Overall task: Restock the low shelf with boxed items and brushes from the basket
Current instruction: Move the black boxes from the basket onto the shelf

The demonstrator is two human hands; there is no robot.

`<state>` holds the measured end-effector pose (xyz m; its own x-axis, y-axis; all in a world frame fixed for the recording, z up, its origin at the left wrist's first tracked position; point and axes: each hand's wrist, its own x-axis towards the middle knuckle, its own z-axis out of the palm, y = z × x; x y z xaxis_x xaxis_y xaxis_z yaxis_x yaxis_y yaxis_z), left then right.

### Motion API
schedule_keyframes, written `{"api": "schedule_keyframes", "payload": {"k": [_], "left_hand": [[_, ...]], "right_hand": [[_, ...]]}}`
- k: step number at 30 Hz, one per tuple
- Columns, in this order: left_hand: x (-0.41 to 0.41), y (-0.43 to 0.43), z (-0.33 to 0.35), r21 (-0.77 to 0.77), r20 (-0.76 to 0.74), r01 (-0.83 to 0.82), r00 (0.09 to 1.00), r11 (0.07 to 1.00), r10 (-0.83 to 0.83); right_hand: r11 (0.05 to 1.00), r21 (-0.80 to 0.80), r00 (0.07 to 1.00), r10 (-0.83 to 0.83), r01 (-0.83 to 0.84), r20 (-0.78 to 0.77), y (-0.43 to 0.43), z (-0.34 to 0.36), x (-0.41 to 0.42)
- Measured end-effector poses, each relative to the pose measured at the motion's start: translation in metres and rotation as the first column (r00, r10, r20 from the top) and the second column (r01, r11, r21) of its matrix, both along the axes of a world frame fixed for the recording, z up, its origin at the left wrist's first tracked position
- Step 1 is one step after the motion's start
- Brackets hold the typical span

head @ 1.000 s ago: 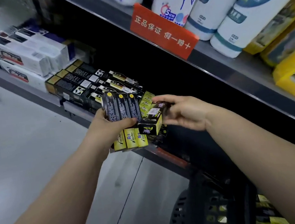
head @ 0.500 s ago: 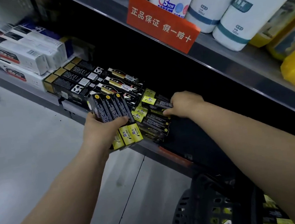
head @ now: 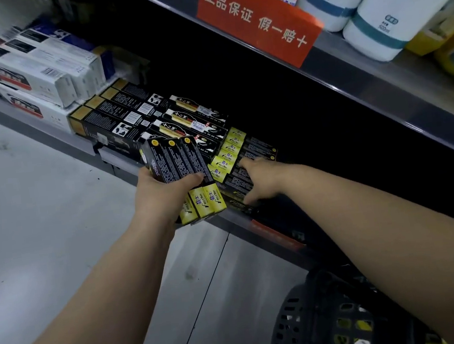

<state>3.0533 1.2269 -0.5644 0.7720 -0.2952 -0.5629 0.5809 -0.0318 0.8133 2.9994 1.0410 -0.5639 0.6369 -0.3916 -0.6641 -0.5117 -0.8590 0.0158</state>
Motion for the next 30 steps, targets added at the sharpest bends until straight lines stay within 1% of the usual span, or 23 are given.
{"api": "schedule_keyframes", "payload": {"k": [4,5,6,7,9,11,12,16,18,19,20,22,23,24,25,27,30], "left_hand": [[-0.001,0.000,0.001,-0.020,-0.036,0.019,0.999,1.000,-0.020],[-0.001,0.001,0.002,-0.028,-0.054,0.028,0.998,0.999,-0.030],[-0.001,0.002,0.003,-0.034,-0.072,0.040,0.997,0.999,-0.043],[-0.001,0.002,0.004,-0.048,-0.090,0.054,0.994,0.997,-0.058],[0.000,0.003,0.008,-0.128,-0.145,0.088,0.984,0.988,-0.106],[0.001,0.003,0.014,-0.246,-0.223,0.148,0.953,0.958,-0.204],[0.000,0.004,0.018,-0.295,-0.252,0.189,0.930,0.937,-0.267],[0.000,0.007,0.025,-0.426,-0.296,0.308,0.841,0.851,-0.453],[-0.002,0.007,0.026,-0.430,-0.299,0.346,0.817,0.834,-0.493],[-0.003,0.006,0.026,-0.407,-0.301,0.342,0.825,0.847,-0.478],[-0.002,0.005,0.025,-0.368,-0.300,0.313,0.851,0.876,-0.430],[0.000,0.003,0.020,-0.268,-0.274,0.187,0.926,0.945,-0.261],[0.002,0.003,0.016,-0.217,-0.254,0.115,0.952,0.969,-0.170],[0.004,0.004,0.013,-0.177,-0.239,0.057,0.966,0.983,-0.099],[0.004,0.005,0.010,-0.152,-0.234,0.024,0.970,0.988,-0.060],[0.001,0.005,0.009,-0.135,-0.233,0.049,0.969,0.990,-0.080],[-0.006,0.002,0.009,-0.147,-0.238,0.147,0.955,0.978,-0.179]], "right_hand": [[1.000,0.010,1.000,0.021,-0.021,0.004,0.000,0.006,-0.001],[0.999,0.013,0.999,0.035,-0.035,0.033,0.001,0.012,0.000],[0.998,0.020,0.993,0.056,-0.059,0.102,0.003,0.021,0.002],[0.994,0.032,0.974,0.099,-0.107,0.204,0.007,0.031,0.004],[0.957,0.027,0.883,0.257,-0.290,0.392,0.017,0.051,0.008],[0.888,-0.019,0.781,0.414,-0.459,0.467,0.024,0.066,0.008],[0.865,-0.040,0.752,0.456,-0.500,0.477,0.025,0.071,0.006],[0.842,-0.129,0.694,0.510,-0.524,0.508,0.015,0.083,-0.005],[0.826,-0.166,0.649,0.532,-0.538,0.545,0.009,0.086,-0.010],[0.839,-0.160,0.655,0.511,-0.520,0.557,0.004,0.085,-0.013],[0.871,-0.143,0.687,0.463,-0.471,0.560,0.000,0.084,-0.015],[0.953,-0.133,0.802,0.301,-0.273,0.516,-0.014,0.077,-0.017],[0.973,-0.169,0.861,0.221,-0.159,0.458,-0.022,0.072,-0.016],[0.971,-0.228,0.906,0.160,-0.073,0.392,-0.030,0.066,-0.015],[0.958,-0.285,0.938,0.118,-0.021,0.327,-0.037,0.059,-0.013],[0.946,-0.323,0.973,0.052,0.024,0.225,-0.048,0.043,-0.011],[0.965,-0.259,0.990,0.004,0.033,0.142,-0.047,0.020,-0.009]]}}
